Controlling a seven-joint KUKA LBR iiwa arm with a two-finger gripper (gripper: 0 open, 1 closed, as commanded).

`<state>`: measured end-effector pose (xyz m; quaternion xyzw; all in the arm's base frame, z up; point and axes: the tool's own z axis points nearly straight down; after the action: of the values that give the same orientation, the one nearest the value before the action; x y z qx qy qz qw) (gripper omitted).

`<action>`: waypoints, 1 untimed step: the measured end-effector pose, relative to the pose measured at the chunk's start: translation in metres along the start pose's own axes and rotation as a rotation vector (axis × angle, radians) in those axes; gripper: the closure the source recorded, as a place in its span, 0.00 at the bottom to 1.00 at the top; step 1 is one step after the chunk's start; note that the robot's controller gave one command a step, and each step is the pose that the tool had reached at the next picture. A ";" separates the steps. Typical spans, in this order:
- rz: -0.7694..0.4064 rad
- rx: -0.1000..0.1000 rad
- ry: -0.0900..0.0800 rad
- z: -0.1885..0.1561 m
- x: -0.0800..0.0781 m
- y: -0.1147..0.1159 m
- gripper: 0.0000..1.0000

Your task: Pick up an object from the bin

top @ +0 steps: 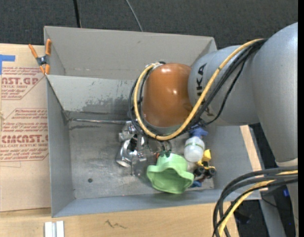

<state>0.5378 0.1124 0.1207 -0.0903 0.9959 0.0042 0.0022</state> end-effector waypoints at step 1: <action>0.072 0.003 -0.026 0.041 -0.013 -0.021 1.00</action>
Offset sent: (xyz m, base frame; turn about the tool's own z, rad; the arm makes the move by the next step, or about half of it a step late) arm 0.0000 0.0000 0.0000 0.0000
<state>0.5542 0.0945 0.0801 -0.0546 0.9984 0.0040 0.0150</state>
